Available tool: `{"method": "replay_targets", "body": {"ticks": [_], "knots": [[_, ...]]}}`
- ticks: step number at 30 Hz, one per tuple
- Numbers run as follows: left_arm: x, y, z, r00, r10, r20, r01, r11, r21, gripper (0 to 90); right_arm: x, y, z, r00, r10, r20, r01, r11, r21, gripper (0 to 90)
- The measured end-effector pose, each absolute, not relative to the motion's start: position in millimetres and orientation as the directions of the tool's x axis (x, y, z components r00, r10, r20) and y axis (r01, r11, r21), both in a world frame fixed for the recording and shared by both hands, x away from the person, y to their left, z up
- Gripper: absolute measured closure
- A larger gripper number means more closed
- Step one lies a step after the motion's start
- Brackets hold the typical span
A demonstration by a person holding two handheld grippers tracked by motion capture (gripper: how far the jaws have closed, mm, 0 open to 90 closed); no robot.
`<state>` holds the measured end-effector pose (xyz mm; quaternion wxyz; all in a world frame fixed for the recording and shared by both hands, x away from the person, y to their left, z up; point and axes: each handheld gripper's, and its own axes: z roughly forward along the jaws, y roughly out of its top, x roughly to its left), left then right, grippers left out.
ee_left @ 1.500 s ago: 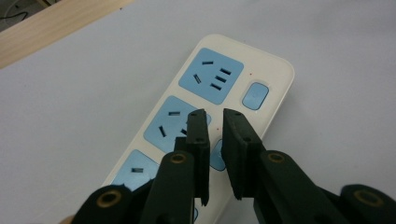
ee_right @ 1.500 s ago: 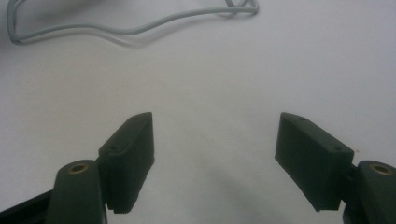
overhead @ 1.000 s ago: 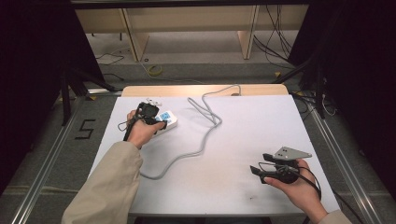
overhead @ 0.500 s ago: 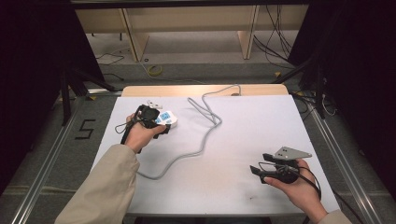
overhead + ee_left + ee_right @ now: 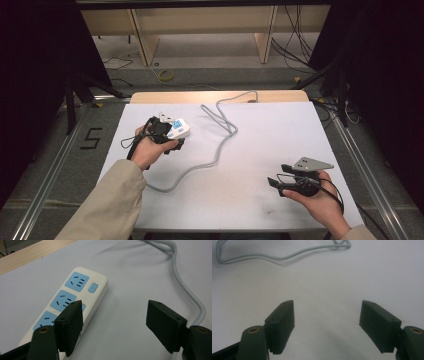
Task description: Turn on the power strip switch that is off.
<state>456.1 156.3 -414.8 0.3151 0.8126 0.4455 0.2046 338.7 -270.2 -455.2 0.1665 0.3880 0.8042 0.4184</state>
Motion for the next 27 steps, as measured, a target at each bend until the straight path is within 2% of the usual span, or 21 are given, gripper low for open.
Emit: {"method": "replay_targets", "body": {"ticks": [8,27], "knots": [[442,156,-414,0.565,0.825,0.006,0.59,-0.409,0.696,29.5,339,-269,-455,-0.644,0.763,0.057,0.483,0.349,0.803,28.6],[407,158,-422,0.62,0.784,0.024,0.526,-0.438,0.728,27.7,339,-270,-455,-0.644,0.763,0.059,0.486,0.348,0.802,28.5]]}}
